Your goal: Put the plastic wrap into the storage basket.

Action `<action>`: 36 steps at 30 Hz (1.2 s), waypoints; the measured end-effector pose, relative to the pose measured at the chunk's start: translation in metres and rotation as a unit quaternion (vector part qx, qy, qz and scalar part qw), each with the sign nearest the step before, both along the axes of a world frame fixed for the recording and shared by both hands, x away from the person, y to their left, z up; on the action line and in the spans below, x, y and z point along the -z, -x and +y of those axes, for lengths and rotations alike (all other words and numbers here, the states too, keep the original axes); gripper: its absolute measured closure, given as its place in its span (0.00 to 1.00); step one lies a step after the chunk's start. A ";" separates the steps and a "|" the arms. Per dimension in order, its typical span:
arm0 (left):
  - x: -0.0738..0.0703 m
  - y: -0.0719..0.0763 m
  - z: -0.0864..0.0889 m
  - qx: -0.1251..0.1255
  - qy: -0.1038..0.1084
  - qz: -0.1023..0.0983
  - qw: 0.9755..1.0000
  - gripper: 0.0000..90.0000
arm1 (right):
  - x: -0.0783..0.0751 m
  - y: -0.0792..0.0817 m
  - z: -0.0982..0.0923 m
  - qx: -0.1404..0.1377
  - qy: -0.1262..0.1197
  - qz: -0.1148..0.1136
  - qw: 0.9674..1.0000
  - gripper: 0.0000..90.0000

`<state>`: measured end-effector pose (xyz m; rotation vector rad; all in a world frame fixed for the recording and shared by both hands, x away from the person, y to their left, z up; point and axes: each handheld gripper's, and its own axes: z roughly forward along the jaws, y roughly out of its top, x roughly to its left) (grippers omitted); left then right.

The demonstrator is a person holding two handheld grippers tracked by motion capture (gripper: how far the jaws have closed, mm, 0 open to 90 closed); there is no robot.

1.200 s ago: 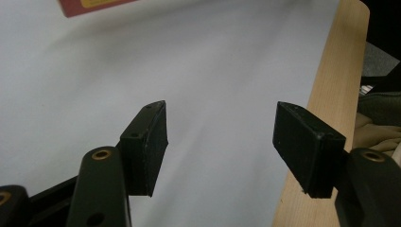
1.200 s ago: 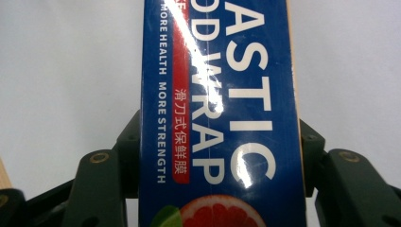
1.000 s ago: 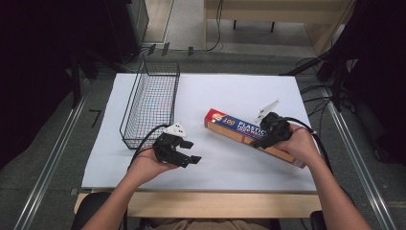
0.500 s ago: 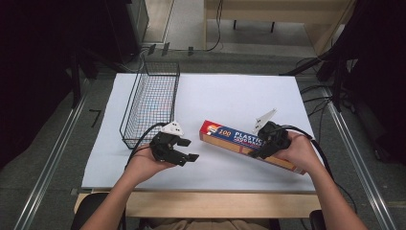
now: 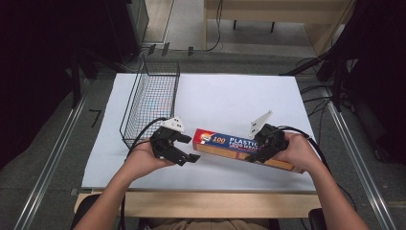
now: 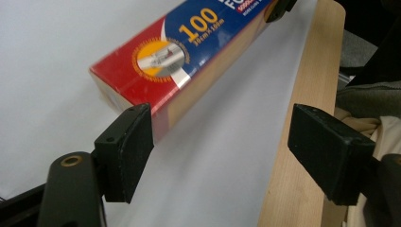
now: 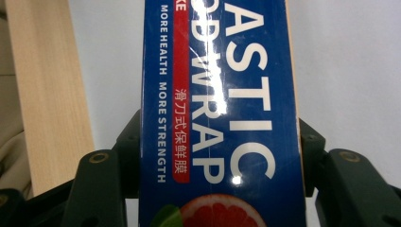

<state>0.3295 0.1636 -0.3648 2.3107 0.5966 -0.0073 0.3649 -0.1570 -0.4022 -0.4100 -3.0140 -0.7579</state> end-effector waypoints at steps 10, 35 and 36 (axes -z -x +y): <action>-0.001 -0.007 -0.018 0.031 -0.017 -0.016 0.999 0.25 | 0.003 0.005 0.011 -0.055 0.001 -0.004 0.998 0.46; 0.000 -0.013 -0.057 0.100 -0.048 -0.035 0.993 0.34 | -0.008 0.014 0.026 -0.090 -0.009 -0.010 0.996 0.46; 0.001 -0.012 -0.058 0.101 -0.048 -0.040 0.993 0.34 | -0.009 0.014 0.027 -0.090 -0.008 -0.010 0.996 0.46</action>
